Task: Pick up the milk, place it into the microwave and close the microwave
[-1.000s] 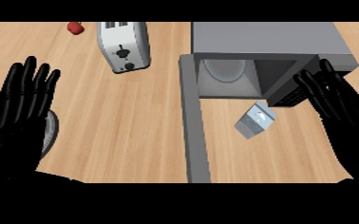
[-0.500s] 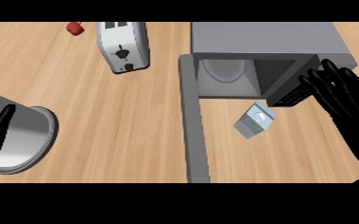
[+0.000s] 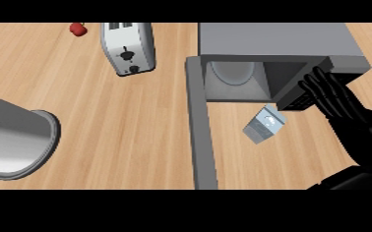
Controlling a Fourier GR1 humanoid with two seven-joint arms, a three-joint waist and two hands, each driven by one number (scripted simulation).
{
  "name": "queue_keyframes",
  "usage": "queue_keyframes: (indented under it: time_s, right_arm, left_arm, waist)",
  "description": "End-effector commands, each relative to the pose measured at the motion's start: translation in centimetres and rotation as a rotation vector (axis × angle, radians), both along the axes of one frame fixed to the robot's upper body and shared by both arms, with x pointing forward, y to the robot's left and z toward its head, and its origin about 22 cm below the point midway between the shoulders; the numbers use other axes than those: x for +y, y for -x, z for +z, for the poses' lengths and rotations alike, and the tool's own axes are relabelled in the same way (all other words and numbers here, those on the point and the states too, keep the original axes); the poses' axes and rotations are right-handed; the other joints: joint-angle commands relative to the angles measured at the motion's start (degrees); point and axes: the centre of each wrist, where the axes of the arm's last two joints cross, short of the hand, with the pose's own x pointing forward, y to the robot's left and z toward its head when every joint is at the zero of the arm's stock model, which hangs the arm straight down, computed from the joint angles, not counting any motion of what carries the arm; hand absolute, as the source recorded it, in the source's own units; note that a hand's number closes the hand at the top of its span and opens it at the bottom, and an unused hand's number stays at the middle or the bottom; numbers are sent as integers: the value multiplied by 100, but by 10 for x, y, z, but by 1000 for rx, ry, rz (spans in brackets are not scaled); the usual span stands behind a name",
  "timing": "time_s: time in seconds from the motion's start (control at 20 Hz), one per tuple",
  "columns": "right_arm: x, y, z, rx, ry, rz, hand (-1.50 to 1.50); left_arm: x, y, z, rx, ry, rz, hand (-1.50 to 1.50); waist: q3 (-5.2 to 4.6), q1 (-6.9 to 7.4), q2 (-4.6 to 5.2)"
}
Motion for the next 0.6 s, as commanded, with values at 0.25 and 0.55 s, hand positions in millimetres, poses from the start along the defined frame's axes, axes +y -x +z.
queue_keyframes:
  time_s: [0.25, 0.55]
  right_arm:
    - [-17, -9, -49, 67, 61, -160, -150]
    - [-34, -20, -100, 124, 130, -166, -150]
  left_arm:
    - [-4, 38, 22, -72, 34, -62, -150]
    - [-1, 41, 17, -62, 44, -66, -150]
  waist:
    - [4, 56, -10]
    - [10, 81, 8]
